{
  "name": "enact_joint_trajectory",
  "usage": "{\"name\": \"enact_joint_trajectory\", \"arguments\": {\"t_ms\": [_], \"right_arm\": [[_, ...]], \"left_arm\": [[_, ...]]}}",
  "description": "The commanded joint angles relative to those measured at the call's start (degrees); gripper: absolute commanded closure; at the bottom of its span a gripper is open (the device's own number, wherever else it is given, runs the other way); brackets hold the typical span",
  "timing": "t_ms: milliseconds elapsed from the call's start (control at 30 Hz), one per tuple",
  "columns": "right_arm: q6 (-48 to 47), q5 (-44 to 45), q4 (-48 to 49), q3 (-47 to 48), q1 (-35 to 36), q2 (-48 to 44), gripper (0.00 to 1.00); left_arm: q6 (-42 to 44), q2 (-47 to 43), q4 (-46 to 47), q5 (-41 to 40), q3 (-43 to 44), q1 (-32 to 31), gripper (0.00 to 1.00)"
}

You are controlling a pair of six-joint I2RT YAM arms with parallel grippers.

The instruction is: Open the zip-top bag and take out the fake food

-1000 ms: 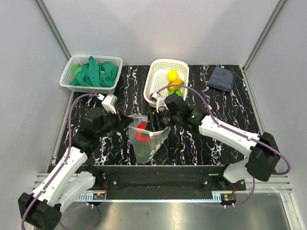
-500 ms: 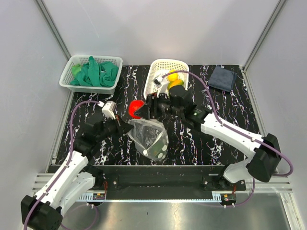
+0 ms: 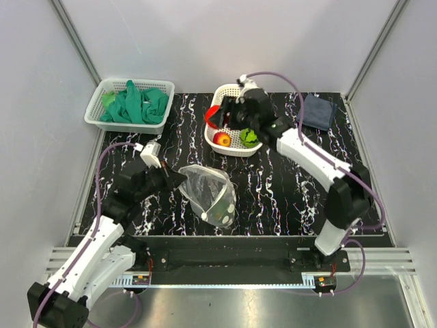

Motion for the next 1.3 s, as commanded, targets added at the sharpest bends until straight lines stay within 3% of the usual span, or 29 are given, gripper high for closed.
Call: {"name": "enact_joint_trajectory", "arguments": {"t_ms": [0,100,300,433,567,700,933,1067,1267], "right_arm": [[-4.21,-1.6,-7.27,5.23,-5.7,8.3,0.69],[-5.88,-2.57,-7.27,8.04,-6.94,13.58,0.66],[-7.2,-2.32,-11.13,17.17,-7.82,23.16,0.46],[-7.38,-1.43,-13.25,18.6,-7.91,24.76,0.33],[-8.43,0.49,-14.21,18.07,-7.82,24.77,0.09],[-10.28,3.75,-15.79,17.98,-7.82,23.45,0.0],[-11.07,4.02,-19.21,17.37,-7.82,16.69,0.0],[-8.71,-1.33,-20.54,12.11,-7.38,7.66,0.0],[-8.7,-3.54,-23.96,4.45,-0.54,-4.92,0.06]], "left_arm": [[-1.68,-4.47,0.11,-7.62,2.8,0.16,1.0],[-2.12,-4.48,0.63,-8.6,2.97,0.16,1.0],[-1.77,-0.97,1.51,-7.63,4.2,0.16,1.0],[-1.51,0.01,1.95,-8.07,4.9,0.16,1.0],[-1.5,1.67,2.74,-6.93,5.61,0.16,1.0],[-1.77,2.9,3.44,-4.99,5.61,0.16,1.0],[-1.86,2.91,3.62,-3.85,5.0,0.16,1.0],[-2.29,2.38,3.71,-3.32,5.61,0.16,1.0],[-2.21,1.77,3.71,-3.41,7.1,0.16,1.0]]}}
